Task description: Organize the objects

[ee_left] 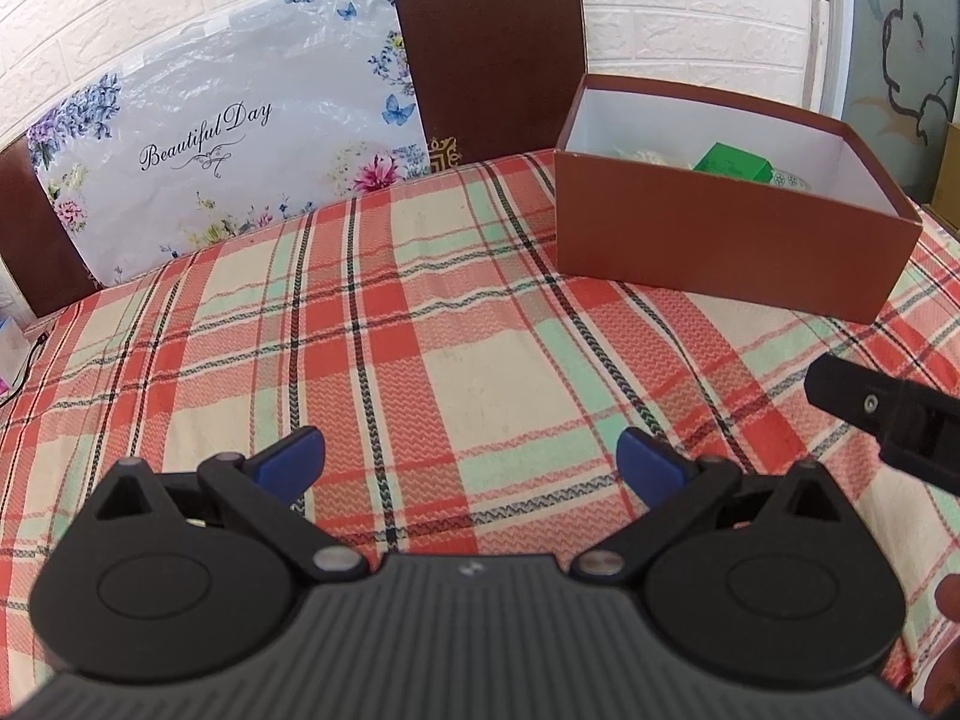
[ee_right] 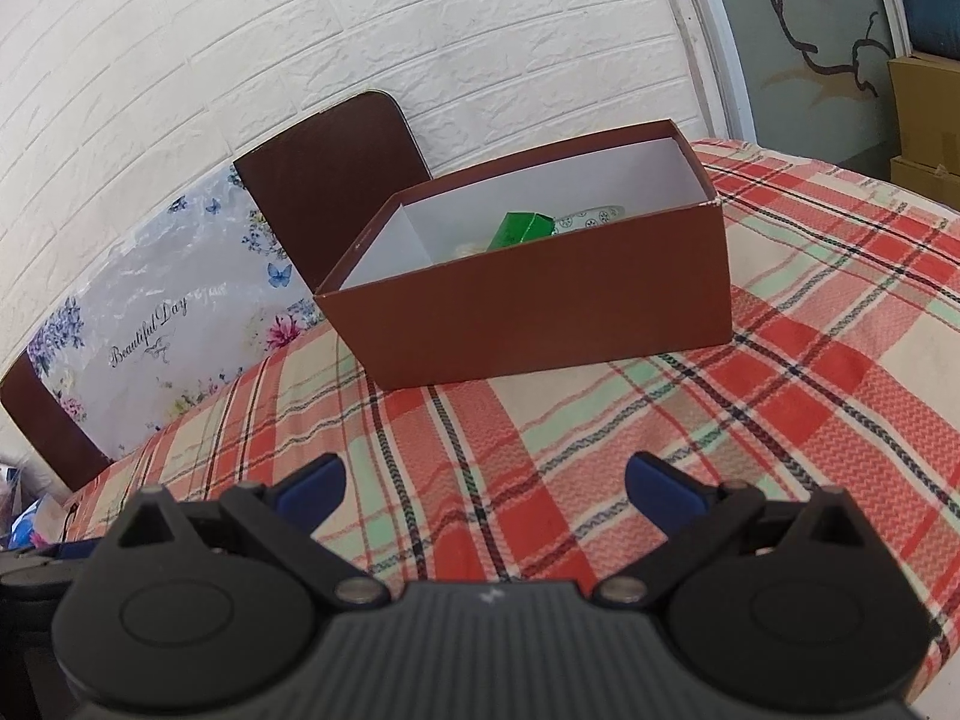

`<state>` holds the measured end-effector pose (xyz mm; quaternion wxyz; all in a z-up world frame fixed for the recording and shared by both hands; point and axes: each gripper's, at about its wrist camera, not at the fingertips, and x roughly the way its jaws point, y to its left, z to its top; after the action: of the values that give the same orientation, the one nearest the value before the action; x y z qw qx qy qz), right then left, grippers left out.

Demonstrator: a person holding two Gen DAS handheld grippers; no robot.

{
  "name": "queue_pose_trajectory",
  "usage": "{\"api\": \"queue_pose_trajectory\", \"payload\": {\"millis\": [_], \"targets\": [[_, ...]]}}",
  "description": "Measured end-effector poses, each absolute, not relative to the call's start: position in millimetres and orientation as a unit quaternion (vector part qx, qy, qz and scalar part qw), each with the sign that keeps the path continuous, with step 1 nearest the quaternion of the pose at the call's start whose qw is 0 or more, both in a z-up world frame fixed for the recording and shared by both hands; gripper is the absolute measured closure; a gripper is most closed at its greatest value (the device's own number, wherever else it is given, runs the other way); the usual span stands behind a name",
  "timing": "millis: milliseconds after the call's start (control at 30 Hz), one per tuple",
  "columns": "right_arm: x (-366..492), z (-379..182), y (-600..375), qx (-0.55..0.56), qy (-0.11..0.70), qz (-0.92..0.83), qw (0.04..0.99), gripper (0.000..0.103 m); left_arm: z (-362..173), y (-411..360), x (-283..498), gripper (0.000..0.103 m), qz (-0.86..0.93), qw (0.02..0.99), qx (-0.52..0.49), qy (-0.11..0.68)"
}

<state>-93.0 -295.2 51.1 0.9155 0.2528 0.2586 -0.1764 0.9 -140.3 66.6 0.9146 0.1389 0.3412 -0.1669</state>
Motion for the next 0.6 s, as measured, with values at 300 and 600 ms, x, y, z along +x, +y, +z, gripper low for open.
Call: {"api": "queue_pose_trajectory", "payload": {"millis": [300,600], "targets": [[-93,48,-295,0.255,0.264,-0.175,0.913,0.0,61,-139,2,0.0,-0.165,0.911,0.141,0.352],[-92,46,-297,0.257,0.268,-0.172,0.912,0.0,55,-138,5,0.0,-0.163,0.907,0.144,0.36]]}}
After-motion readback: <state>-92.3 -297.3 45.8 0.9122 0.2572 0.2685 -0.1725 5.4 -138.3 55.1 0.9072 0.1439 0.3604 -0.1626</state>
